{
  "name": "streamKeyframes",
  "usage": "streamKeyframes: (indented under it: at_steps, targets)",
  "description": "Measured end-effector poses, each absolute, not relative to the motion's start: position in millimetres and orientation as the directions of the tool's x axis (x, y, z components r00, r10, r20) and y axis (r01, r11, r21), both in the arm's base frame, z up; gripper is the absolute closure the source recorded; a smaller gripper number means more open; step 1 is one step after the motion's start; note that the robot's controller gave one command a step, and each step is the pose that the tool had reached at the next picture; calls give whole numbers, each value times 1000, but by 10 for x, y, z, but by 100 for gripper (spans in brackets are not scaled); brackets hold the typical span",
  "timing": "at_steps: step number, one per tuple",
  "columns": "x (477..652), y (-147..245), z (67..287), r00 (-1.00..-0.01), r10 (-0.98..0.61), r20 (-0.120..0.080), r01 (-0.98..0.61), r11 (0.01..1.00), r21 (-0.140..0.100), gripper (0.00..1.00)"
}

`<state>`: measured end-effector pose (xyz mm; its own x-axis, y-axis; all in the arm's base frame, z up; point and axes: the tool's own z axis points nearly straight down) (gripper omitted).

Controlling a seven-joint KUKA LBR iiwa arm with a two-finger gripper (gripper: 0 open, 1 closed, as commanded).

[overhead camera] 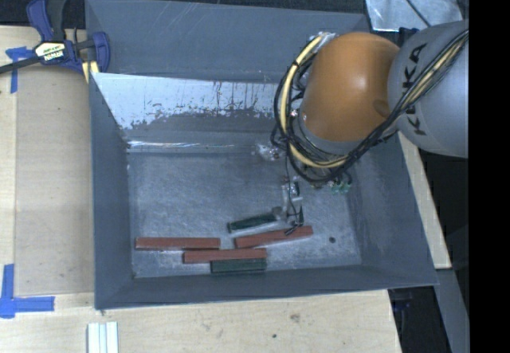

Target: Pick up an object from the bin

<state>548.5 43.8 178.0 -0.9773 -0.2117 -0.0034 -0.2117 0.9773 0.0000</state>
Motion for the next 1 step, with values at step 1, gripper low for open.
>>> streamKeyframes:
  at_steps: [1]
  targets:
    - [5485,438,1780,-977,-211,-3,-211,977,0,0]
